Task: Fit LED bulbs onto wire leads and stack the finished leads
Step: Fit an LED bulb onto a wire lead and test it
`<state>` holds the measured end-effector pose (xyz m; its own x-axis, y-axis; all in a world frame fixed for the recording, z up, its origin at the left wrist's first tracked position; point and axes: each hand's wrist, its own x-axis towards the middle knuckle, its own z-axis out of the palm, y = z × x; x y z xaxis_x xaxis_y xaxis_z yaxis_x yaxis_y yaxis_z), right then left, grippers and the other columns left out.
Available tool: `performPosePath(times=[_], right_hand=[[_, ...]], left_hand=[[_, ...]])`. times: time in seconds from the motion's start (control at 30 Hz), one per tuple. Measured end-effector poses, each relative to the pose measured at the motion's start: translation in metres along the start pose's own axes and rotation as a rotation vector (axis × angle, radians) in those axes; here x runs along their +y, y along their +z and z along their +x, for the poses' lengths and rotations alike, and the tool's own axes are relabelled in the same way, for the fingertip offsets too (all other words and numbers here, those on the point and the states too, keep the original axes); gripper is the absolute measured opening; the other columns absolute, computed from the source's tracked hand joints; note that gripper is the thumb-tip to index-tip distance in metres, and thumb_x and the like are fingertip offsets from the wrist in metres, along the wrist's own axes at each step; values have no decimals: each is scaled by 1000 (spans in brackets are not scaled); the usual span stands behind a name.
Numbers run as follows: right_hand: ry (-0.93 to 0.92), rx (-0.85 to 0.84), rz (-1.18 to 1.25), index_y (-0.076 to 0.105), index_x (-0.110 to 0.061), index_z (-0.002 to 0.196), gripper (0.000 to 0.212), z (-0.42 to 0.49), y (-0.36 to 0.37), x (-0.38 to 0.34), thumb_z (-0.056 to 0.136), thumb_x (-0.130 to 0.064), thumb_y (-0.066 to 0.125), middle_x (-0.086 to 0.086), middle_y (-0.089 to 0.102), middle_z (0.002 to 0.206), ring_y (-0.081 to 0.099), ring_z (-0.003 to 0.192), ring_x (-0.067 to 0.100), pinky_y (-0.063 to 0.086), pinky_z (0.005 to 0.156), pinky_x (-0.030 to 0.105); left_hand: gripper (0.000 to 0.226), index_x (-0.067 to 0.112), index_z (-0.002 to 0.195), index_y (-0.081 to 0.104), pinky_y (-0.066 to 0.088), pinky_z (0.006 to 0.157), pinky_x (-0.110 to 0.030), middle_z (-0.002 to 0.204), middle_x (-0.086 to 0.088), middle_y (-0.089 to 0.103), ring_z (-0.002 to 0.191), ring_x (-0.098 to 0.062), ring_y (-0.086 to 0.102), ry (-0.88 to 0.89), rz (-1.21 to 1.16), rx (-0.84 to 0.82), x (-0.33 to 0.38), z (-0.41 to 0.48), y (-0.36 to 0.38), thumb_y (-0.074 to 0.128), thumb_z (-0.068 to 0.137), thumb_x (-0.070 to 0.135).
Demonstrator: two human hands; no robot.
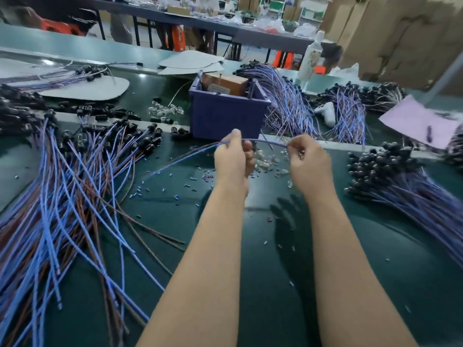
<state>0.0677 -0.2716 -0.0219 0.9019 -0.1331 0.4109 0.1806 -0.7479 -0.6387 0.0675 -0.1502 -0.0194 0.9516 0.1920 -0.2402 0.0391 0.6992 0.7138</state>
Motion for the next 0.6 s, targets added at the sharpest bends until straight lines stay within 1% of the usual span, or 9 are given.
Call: performPosePath(times=[0.1,0.17,0.2,0.23,0.3,0.37,0.4,0.47,0.6], right_hand=[[122,200,-61,62,-7,102,15,-2,-6,15,93,-11,51,12,58,110,49,107,26,29,87,24],[112,400,-26,61,-7,96,12,-7,-5,9,94,-15,51,5,57,99,50,98,23,27,75,17],[85,407,49,60,-7,89,15,-8,-2,3,95,-17,51,4,57,89,53,89,23,29,68,15],[65,323,145,60,-6,81,24,-8,3,-2,96,-22,51,5,60,80,55,78,22,34,62,15],[132,21,343,65,-3,75,43,-7,15,-13,99,-34,45,9,66,73,57,59,17,42,54,19],[303,-213,591,66,-8,77,44,-10,28,-21,99,-38,43,5,68,74,57,53,12,45,48,19],[372,-261,718,65,-12,78,38,-12,34,-23,99,-35,44,2,67,73,58,55,10,46,48,18],[438,-236,896,64,-15,80,28,-14,45,-24,99,-26,47,-2,64,73,58,60,8,48,53,20],[535,-19,1137,58,-13,78,19,-14,48,-20,96,-11,52,-2,61,66,53,55,7,45,53,16]], left_hand=[[26,12,84,56,37,40,-12,61,3,50,41,-1,43,67,-90,4,0,2,-1,39,102,19],[27,9,82,59,47,48,-12,59,4,62,46,0,55,68,-103,-15,-3,3,-1,41,101,17],[27,7,82,59,50,51,-12,58,4,66,48,0,59,56,-113,-29,-4,2,0,43,101,16],[26,6,82,59,51,52,-12,57,4,67,49,0,61,51,-123,-33,-6,2,0,44,100,16],[24,5,80,59,50,50,-11,55,3,68,49,-1,62,48,-139,-20,-8,2,-1,48,99,16],[23,5,78,59,49,47,-11,53,3,67,46,-1,61,62,-127,7,-10,2,-4,51,97,16],[24,5,77,59,48,46,-12,52,4,66,45,-1,60,69,-103,18,-12,3,-5,52,97,16],[25,7,75,60,47,44,-12,50,6,65,42,0,56,72,-35,26,-16,4,-8,52,97,17],[28,12,74,62,40,40,-10,45,10,59,36,1,46,44,81,42,-24,4,-7,51,98,22]])
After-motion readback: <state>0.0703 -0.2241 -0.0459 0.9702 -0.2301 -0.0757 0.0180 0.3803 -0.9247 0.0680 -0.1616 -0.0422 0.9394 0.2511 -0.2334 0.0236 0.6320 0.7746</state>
